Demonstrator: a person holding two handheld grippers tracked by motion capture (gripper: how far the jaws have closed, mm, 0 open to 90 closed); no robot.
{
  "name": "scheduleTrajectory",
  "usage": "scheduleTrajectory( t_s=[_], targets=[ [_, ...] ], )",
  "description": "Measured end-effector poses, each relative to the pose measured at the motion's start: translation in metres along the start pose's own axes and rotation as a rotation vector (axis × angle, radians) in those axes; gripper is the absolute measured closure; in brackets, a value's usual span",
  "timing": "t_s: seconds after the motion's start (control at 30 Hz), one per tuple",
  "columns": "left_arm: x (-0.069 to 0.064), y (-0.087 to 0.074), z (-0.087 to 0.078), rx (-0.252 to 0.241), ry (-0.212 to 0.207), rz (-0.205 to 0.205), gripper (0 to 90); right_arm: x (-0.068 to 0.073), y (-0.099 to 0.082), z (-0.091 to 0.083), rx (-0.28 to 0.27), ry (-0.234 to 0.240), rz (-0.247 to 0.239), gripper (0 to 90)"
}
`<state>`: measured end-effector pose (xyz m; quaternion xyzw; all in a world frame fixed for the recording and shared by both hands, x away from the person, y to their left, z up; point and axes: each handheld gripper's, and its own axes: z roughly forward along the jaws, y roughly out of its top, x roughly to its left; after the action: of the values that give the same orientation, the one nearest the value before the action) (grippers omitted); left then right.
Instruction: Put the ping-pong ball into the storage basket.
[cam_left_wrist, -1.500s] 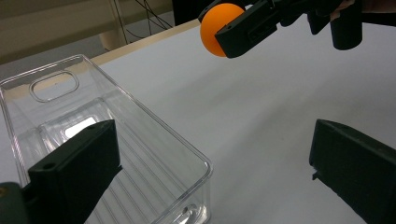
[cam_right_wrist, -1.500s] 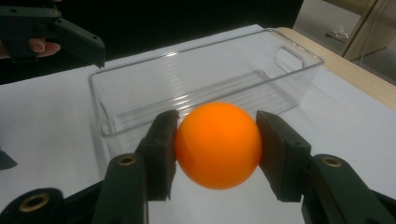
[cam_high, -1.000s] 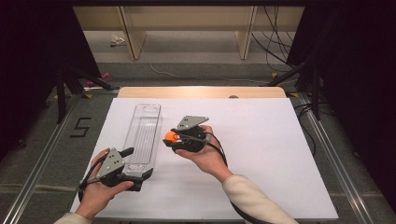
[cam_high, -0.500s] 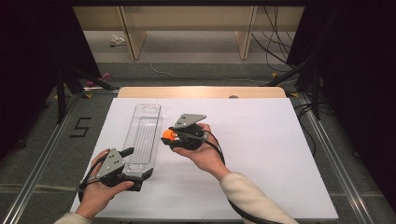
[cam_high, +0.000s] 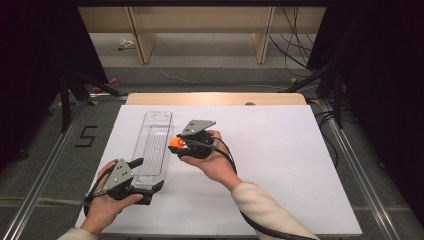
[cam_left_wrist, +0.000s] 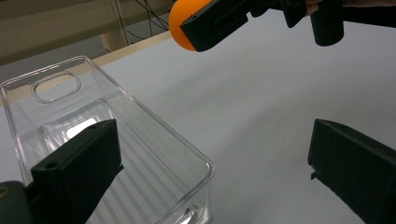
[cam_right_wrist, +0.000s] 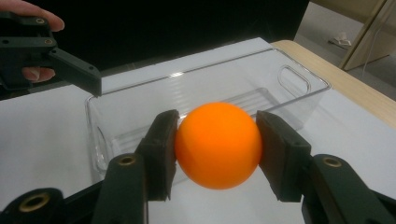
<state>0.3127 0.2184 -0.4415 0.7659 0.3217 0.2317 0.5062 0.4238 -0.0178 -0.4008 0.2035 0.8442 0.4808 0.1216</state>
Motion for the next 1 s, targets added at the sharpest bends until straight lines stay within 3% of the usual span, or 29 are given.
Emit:
scheduleTrajectory(
  t_s=[1.0],
  targets=[
    [0.000,0.000,0.000,0.002,0.004,0.005,2.3,0.003,0.013,0.011,-0.005,0.013,-0.009,51.3]
  ],
)
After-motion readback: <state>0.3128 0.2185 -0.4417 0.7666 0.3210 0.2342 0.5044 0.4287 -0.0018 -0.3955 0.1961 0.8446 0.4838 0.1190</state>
